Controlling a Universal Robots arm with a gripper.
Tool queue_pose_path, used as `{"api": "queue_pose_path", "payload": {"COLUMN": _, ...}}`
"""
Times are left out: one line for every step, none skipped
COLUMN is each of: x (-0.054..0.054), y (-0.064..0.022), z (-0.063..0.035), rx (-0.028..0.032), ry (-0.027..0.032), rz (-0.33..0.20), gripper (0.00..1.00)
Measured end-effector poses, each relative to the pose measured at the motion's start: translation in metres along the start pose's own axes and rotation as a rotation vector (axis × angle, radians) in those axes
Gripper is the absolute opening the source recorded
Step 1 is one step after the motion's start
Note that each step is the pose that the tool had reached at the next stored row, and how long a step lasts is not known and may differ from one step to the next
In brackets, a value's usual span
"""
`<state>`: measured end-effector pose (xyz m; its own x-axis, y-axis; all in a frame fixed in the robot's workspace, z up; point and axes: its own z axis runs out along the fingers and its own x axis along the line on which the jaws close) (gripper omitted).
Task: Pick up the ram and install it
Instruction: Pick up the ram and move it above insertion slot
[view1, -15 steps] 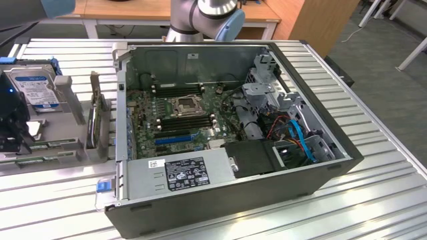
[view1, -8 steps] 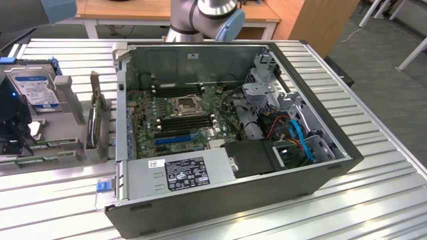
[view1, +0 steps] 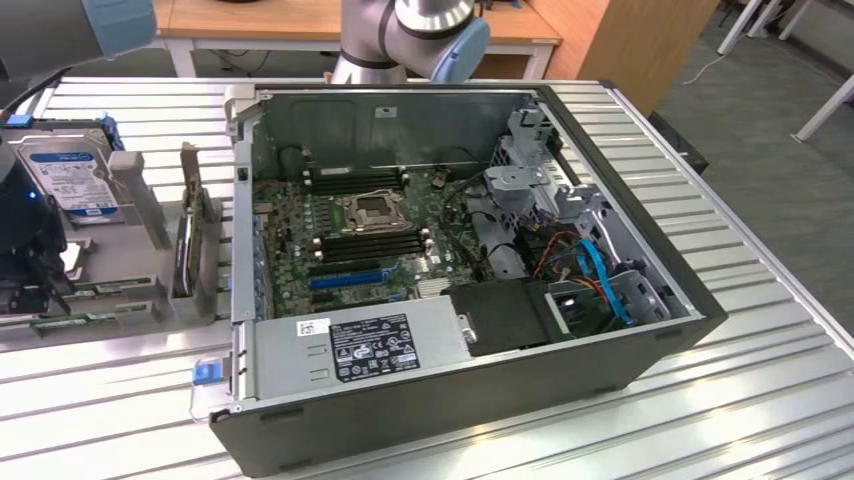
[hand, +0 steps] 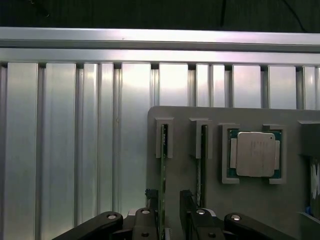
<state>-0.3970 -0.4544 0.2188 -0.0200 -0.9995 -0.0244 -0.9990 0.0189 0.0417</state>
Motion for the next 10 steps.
{"api": "queue_pose_path", "payload": {"x": 0.0, "y": 0.0, "z": 0.0008, "rx": 0.0001, "ry": 0.0, "rz": 0.0, "gripper": 0.31}}
{"api": "queue_pose_path", "payload": {"x": 0.0, "y": -0.0001, "z": 0.0016, "rx": 0.0001, "ry": 0.0, "rz": 0.0, "gripper": 0.31}}
{"api": "queue_pose_path", "payload": {"x": 0.0001, "y": -0.0001, "z": 0.0023, "rx": 0.0, "ry": 0.0, "rz": 0.0, "gripper": 0.31}}
{"api": "queue_pose_path", "payload": {"x": 0.0001, "y": -0.0001, "z": 0.003, "rx": 0.0, "ry": 0.0, "rz": 0.0, "gripper": 0.31}}
{"api": "queue_pose_path", "payload": {"x": 0.0001, "y": -0.0002, "z": 0.0037, "rx": 0.0, "ry": 0.0, "rz": 0.0, "gripper": 0.31}}
{"api": "queue_pose_path", "payload": {"x": 0.0001, "y": -0.0001, "z": 0.0043, "rx": 0.0, "ry": 0.0001, "rz": 0.0, "gripper": 0.31}}
{"api": "queue_pose_path", "payload": {"x": 0.0001, "y": -0.0001, "z": 0.0043, "rx": -0.0001, "ry": 0.0001, "rz": 0.0, "gripper": 0.31}}
{"api": "queue_pose_path", "payload": {"x": 0.0002, "y": -0.0002, "z": 0.0044, "rx": -0.0001, "ry": 0.0001, "rz": 0.0, "gripper": 0.31}}
{"api": "queue_pose_path", "payload": {"x": 0.0001, "y": -0.0001, "z": 0.0044, "rx": -0.0001, "ry": 0.0001, "rz": 0.0, "gripper": 0.31}}
{"api": "queue_pose_path", "payload": {"x": 0.0001, "y": -0.0002, "z": 0.0044, "rx": 0.0, "ry": 0.0001, "rz": 0.0, "gripper": 0.31}}
